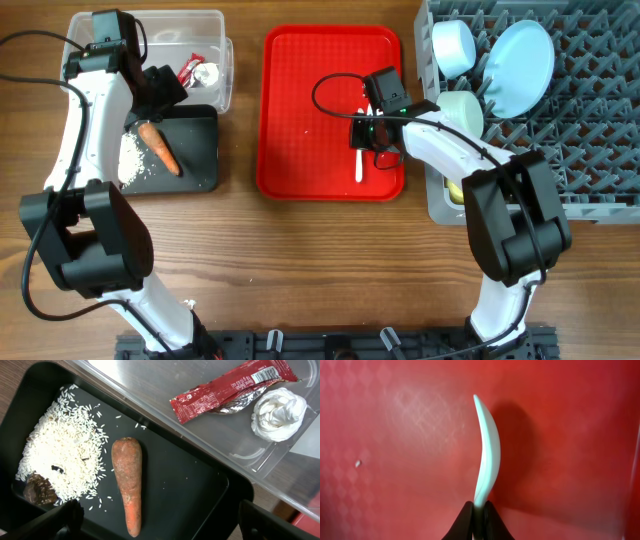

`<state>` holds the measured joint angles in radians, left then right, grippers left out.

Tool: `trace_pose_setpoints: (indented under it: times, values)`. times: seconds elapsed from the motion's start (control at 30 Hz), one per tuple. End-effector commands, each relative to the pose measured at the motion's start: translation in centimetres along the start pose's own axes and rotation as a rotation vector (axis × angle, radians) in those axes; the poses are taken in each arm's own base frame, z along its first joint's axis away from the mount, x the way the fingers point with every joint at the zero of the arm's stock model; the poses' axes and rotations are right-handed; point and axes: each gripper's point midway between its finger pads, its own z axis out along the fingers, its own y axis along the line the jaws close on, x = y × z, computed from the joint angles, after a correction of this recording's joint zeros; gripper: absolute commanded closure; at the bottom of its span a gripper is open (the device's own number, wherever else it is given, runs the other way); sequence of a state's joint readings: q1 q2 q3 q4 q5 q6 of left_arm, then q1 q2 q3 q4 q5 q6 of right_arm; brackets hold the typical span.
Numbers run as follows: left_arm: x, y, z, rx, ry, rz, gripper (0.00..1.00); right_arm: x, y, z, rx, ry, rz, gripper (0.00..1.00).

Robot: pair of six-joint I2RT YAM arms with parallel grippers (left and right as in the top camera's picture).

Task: Sort waste into correct bins and load items into the dishwasher rack
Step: 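Grasp the white spoon with the right gripper and lift it, then carry the spoon to the rack and insert it handle-down, then release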

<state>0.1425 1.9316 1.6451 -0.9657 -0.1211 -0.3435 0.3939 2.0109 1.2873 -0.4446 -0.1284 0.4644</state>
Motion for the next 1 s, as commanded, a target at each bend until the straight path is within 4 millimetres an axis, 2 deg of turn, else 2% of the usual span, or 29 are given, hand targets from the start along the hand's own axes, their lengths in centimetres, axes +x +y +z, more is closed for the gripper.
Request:
trace_pose_setpoints:
  times: [0.0, 0.17, 0.3, 0.4, 0.47, 0.53, 0.6, 0.7, 0.8, 0.87, 0.97]
  values:
    - [-0.5, -0.3, -1.1, 0.018, -0.025, -0.011, 0.00, 1.2, -0.4, -0.7, 0.011, 0.048, -0.082, 0.96]
    - [-0.5, -0.3, -1.1, 0.018, -0.025, -0.011, 0.00, -2.6, 1.9, -6.7, -0.043, -0.087, -0.133, 0.96]
    - [-0.5, -0.3, -1.1, 0.018, -0.025, -0.011, 0.00, -4.7, 3.3, -12.8, -0.088, -0.227, -0.164, 0.96]
    - [-0.5, -0.3, -1.1, 0.018, -0.025, -0.011, 0.00, -5.7, 2.9, -18.0, -0.094, -0.333, -0.152, 0.96]
    - [-0.5, -0.3, -1.1, 0.018, -0.026, -0.011, 0.00, -6.4, 1.1, -21.8, -0.062, -0.412, -0.114, 0.96]
    - [-0.5, -0.3, -1.1, 0.018, -0.025, -0.011, 0.00, -6.7, -1.1, -24.6, -0.016, -0.469, -0.069, 0.96]
    - [-0.5, -0.3, -1.1, 0.018, -0.025, -0.011, 0.00, -6.7, -4.5, -27.6, 0.070, -0.529, -0.003, 0.96]
    - [-0.5, -0.3, -1.1, 0.018, -0.025, -0.011, 0.00, -6.3, -9.6, -30.5, 0.218, -0.569, 0.043, 0.96]
    - [-0.5, -0.3, -1.1, 0.018, -0.025, -0.011, 0.00, -5.6, -12.5, -31.0, 0.331, -0.515, -0.103, 0.96]
    - [-0.5, -0.3, -1.1, 0.018, -0.025, -0.011, 0.00, -5.0, -14.3, -30.4, 0.398, -0.451, -0.220, 0.96]
    - [-0.5, -0.3, -1.1, 0.018, -0.025, -0.011, 0.00, -4.9, -16.6, -29.1, 0.455, -0.395, -0.212, 0.96]
